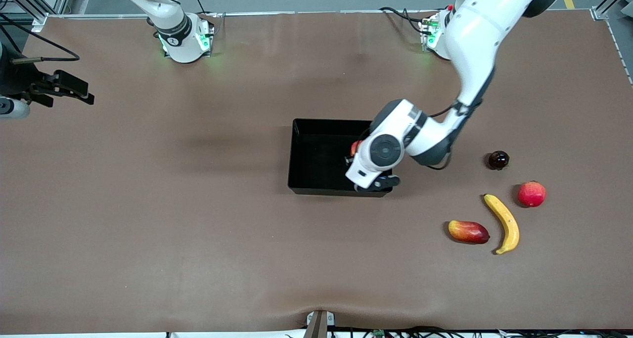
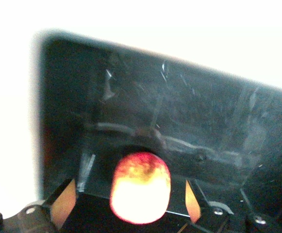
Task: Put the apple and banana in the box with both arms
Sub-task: 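Open the left gripper to drop the apple into the box, then move the left gripper to the yellow banana and grasp it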
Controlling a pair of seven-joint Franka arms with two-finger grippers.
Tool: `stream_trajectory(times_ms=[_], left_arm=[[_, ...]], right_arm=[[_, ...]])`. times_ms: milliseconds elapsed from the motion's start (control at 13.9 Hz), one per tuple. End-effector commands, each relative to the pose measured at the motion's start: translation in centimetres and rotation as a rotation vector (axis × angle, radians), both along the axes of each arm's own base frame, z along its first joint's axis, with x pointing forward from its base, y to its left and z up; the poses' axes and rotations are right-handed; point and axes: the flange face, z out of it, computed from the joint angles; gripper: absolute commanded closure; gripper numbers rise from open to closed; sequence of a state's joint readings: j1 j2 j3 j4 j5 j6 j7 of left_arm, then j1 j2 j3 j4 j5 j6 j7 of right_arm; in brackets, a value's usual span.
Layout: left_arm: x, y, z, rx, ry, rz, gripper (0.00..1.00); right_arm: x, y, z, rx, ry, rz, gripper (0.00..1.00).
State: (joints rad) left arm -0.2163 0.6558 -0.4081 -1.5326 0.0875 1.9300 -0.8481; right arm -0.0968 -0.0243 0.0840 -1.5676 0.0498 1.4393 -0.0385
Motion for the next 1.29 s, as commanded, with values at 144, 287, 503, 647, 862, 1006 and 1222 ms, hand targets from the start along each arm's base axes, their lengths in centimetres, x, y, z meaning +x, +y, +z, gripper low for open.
stream_trajectory(times_ms=[144,287,503,647,862,1006,1222], left_arm=[[8.0,15.5,11.9,-0.024,-0.068,0.133,0.00],[10.2,24.0,11.3,-0.035,-0.080,0.093,0.00],[12.4,35.3,7.7,0.004,-0.135,0.092,0.00],[12.9,37.2,5.2,0.072,-0.144,0.077,0.00],[13.8,40.6,1.1,0.125,-0.178,0.112,0.00],[13.8,40.9,-0.4,0.139,-0.182,0.202,0.00],[13.6,40.5,-1.4,0.153,-0.174,0.277,0.00]], right_arm=[[-0.3,0.0,1.5,-0.033,-0.033,0.016,0.00],[-0.3,-0.3,1.5,-0.031,-0.035,0.011,0.00],[-0.2,-0.3,1.5,-0.031,-0.036,0.011,0.00],[-0.2,-0.3,1.4,-0.028,-0.033,0.010,0.00],[-0.2,0.1,1.4,-0.028,-0.034,0.017,0.00],[-0.3,-0.5,1.3,-0.027,-0.030,0.005,0.00],[-0.2,-0.8,1.2,-0.026,-0.029,-0.001,0.00]])
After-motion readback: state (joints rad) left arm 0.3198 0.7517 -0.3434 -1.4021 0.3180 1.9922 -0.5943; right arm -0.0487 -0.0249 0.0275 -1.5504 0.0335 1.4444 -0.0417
